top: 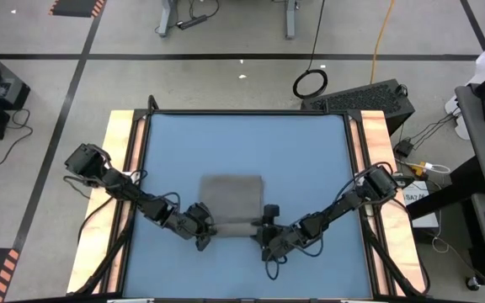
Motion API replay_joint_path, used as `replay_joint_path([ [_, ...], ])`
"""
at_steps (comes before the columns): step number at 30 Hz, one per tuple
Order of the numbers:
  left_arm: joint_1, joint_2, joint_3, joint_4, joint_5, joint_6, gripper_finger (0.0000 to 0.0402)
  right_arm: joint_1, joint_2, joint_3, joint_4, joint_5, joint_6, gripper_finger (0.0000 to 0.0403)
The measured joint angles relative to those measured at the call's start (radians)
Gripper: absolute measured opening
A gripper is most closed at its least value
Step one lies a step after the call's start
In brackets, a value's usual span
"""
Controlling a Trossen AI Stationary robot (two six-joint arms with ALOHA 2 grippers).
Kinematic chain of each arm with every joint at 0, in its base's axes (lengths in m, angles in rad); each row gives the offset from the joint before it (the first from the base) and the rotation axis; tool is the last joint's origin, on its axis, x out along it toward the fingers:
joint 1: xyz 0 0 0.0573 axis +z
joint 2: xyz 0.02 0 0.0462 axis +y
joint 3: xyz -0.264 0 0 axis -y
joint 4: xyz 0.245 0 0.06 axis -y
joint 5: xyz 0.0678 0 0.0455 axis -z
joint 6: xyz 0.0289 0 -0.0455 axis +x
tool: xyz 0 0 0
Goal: Roll towel
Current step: Roll the gray towel
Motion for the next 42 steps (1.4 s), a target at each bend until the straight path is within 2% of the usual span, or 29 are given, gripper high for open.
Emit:
replay_joint_path([
  [4,-0.003,0.0,0.0,0.006,-0.012,-0.001,0.0127,-0.006,-0.001,0.0,-0.007,-0.032,0.074,0.018],
  [11,-0.002,-0.036,0.0,0.011,0.01,0.071,0.0207,-0.01,-0.001,0.0,-0.018,-0.063,0.154,0.0087],
  [14,-0.002,-0.105,-0.001,-0.047,0.014,0.153,0.0217,-0.021,-0.003,0.0,-0.023,-0.105,0.198,0.0057],
  [17,-0.009,-0.196,-0.001,-0.123,-0.01,0.233,0.0219,-0.039,-0.004,0.002,-0.038,-0.157,0.277,0.0043],
  [21,-0.06,-0.313,-0.001,-0.184,-0.125,0.353,0.022,-0.051,-0.003,0.002,-0.045,-0.186,0.333,0.0048],
  [24,-0.123,-0.351,-0.001,-0.177,-0.229,0.449,0.022,-0.051,-0.002,0.001,-0.047,-0.188,0.352,0.0052],
  [29,-0.233,-0.279,-0.001,-0.118,-0.378,0.582,0.022,-0.051,-0.001,0.0,-0.046,-0.191,0.392,0.0051],
  [32,-0.271,-0.191,-0.001,-0.082,-0.419,0.638,0.022,-0.052,-0.001,0.0,-0.046,-0.195,0.41,0.0051],
  [37,-0.284,-0.057,-0.001,-0.065,-0.483,0.661,0.022,-0.053,-0.001,0.0,-0.044,-0.198,0.422,0.0051],
  [42,-0.271,0.006,-0.001,-0.064,-0.524,0.658,0.0221,-0.053,0.0,-0.001,-0.044,-0.199,0.425,0.005],
])
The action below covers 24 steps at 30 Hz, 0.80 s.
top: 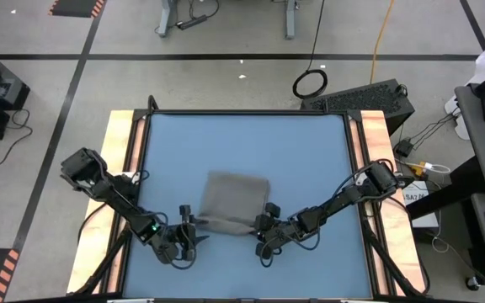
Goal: Roll towel
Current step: Roll the gray towel
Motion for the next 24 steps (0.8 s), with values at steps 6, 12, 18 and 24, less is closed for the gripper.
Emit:
replay_joint_path([
  [6,0.031,0.01,0.0,-0.019,0.0,-0.003,0.0274,0.0,0.0,0.0,0.0,-0.002,0.002,0.005],
  [12,0.1,0.01,0.0,-0.039,0.125,-0.013,0.0311,0.0,0.0,0.0,0.001,-0.002,0.002,0.005],
  [18,0.181,0.01,0.001,-0.051,0.249,-0.041,0.0265,0.0,0.0,0.0,0.001,-0.002,-0.004,0.0051],
  [24,0.241,0.007,0.002,-0.048,0.357,-0.101,0.0159,0.005,-0.018,-0.001,0.013,0.003,-0.059,0.0092],
])
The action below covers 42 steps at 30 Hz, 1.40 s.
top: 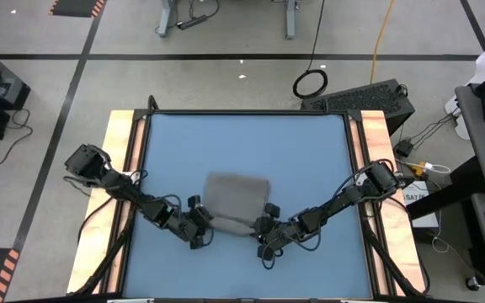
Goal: Roll towel
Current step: Roll the gray towel
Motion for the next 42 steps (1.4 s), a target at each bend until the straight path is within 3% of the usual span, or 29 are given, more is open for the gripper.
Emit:
replay_joint_path([
  [6,0.041,-0.001,0.003,0.045,0.187,-0.093,0.003,0.048,-0.065,-0.006,-0.048,0.031,-0.184,0.0181],
  [10,0.083,-0.001,0.003,0.062,0.323,-0.181,0.0028,0.123,-0.108,-0.005,-0.052,0.168,-0.262,0.0239],
  [15,0.111,0.0,0.002,0.072,0.396,-0.242,0.0048,0.237,-0.105,-0.003,0.012,0.324,-0.375,0.028],
  [20,0.147,0.0,0.001,0.072,0.464,-0.29,0.0035,0.293,-0.035,-0.001,0.149,0.414,-0.516,0.0278],
  [27,0.186,0.001,0.0,0.076,0.543,-0.327,0.0037,0.247,0.062,-0.001,0.236,0.449,-0.6,0.0262],
  [35,0.192,0.001,0.0,0.077,0.554,-0.327,0.0039,0.175,0.083,0.0,0.248,0.432,-0.542,0.0239],
  [42,0.192,0.002,0.0,0.077,0.554,-0.326,0.004,0.115,0.083,0.0,0.163,0.412,-0.33,0.0221],
])
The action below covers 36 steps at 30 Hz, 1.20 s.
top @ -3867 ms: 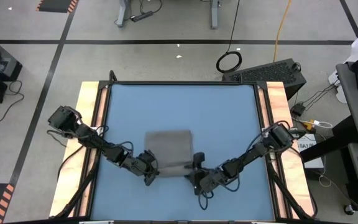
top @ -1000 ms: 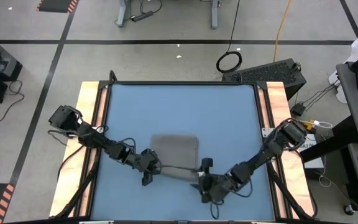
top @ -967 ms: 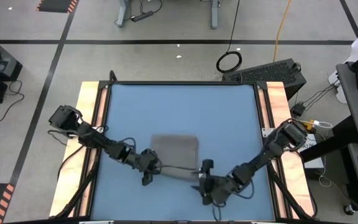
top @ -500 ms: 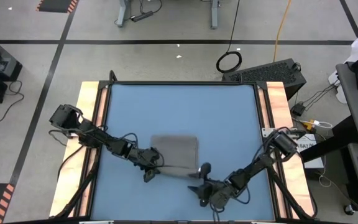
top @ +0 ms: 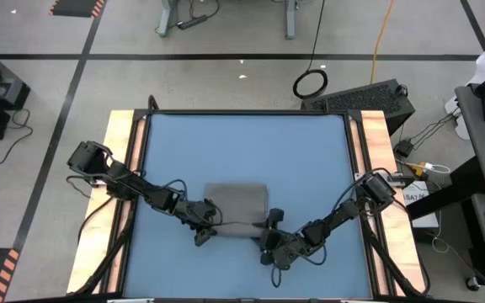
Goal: Roll towel
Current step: Roll the gray towel
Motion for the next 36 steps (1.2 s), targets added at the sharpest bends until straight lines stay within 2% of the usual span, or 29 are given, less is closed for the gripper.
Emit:
replay_joint_path([
  [6,-0.002,0.0,-0.001,0.001,-0.019,0.015,0.0041,-0.037,-0.001,0.001,-0.039,-0.08,0.116,0.0199],
  [9,-0.01,0.0,-0.002,0.015,-0.06,0.078,0.0051,-0.043,-0.002,0.001,-0.037,-0.111,0.141,0.0176],
  [13,-0.01,0.0,-0.002,0.01,-0.077,0.085,0.009,-0.043,-0.002,0.001,-0.036,-0.138,0.153,0.0133],
  [20,-0.008,-0.057,-0.005,-0.024,-0.103,0.113,0.0183,-0.044,-0.002,0.001,-0.037,-0.2,0.219,0.0053],
  [23,-0.008,-0.123,-0.005,-0.07,-0.105,0.16,0.0212,-0.047,-0.003,0.001,-0.04,-0.219,0.268,0.0036],
  [26,-0.016,-0.196,-0.005,-0.117,-0.11,0.189,0.0228,-0.053,-0.003,0.002,-0.053,-0.247,0.315,0.0036],
  [28,-0.039,-0.233,-0.005,-0.111,-0.159,0.222,0.0231,-0.061,-0.003,0.002,-0.053,-0.267,0.359,0.0044],
  [31,-0.106,-0.251,-0.004,-0.017,-0.314,0.32,0.0233,-0.074,-0.003,0.002,-0.052,-0.303,0.419,0.005],
  [33,-0.166,-0.237,-0.003,0.064,-0.424,0.398,0.0233,-0.083,-0.003,0.002,-0.051,-0.327,0.436,0.0049],
  [36,-0.243,-0.186,-0.002,0.162,-0.537,0.505,0.0233,-0.091,-0.003,0.002,-0.053,-0.346,0.44,0.0046],
])
